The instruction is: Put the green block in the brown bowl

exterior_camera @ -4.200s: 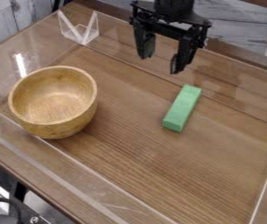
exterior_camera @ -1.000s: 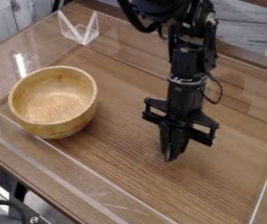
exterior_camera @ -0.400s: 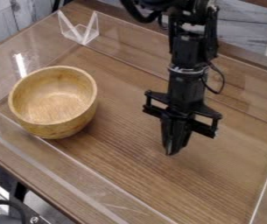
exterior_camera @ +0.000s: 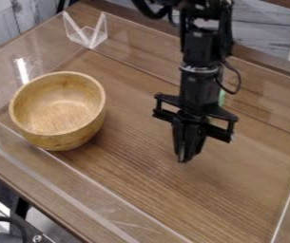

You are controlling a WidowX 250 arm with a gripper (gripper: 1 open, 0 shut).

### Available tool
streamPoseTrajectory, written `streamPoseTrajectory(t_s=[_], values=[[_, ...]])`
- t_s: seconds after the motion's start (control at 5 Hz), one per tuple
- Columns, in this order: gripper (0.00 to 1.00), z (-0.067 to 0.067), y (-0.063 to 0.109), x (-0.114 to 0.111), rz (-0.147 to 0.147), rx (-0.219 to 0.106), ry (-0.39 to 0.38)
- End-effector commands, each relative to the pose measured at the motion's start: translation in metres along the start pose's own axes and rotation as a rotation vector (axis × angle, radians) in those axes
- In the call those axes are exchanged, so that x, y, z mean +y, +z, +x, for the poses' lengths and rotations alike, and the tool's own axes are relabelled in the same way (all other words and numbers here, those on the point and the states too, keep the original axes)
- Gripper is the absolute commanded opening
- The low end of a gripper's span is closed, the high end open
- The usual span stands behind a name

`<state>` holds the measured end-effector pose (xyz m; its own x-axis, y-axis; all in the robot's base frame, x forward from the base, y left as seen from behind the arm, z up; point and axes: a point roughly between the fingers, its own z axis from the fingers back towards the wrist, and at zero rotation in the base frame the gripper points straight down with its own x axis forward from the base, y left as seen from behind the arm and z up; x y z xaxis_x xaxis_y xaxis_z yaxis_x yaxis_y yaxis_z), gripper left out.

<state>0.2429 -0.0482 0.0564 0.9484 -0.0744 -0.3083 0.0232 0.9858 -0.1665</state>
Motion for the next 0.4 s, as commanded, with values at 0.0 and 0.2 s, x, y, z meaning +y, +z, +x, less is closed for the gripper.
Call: streamPoseTrajectory(t_s=[0.0, 0.2], values=[[0.00, 0.000, 0.035, 0.000, -0.013, -0.100, -0.022], [0.00, -0.010, 0.077, 0.005, -0.020, -0.154, 0.003]])
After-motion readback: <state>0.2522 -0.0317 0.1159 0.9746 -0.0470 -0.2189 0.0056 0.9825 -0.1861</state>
